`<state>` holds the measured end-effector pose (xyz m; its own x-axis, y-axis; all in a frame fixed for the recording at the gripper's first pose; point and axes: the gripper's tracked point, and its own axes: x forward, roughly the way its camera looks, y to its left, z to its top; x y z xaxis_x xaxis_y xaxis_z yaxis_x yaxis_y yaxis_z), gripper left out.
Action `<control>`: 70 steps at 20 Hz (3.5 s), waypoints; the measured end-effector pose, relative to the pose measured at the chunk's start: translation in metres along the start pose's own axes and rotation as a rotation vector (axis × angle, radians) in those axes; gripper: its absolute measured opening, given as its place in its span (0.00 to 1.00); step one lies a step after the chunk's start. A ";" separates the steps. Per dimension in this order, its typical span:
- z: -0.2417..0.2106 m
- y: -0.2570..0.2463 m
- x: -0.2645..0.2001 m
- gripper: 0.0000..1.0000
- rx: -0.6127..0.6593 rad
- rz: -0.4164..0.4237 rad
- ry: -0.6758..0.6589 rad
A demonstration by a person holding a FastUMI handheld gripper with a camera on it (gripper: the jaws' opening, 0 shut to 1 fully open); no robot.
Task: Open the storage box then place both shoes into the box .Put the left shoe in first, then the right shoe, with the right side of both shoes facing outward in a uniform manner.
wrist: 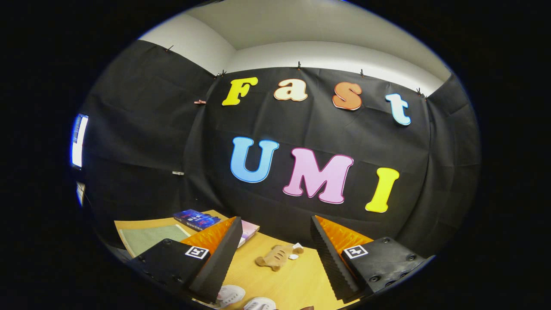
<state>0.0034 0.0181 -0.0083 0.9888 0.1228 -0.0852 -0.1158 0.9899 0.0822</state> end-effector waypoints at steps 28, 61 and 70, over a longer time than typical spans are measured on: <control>-0.244 0.251 0.030 0.95 1.509 0.715 0.854; -0.026 0.407 0.105 0.11 1.146 0.726 0.544; -0.037 0.397 0.095 0.75 1.048 0.688 0.530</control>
<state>0.0481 0.4257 -0.0204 0.5783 0.8128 -0.0695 -0.2067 0.2283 0.9514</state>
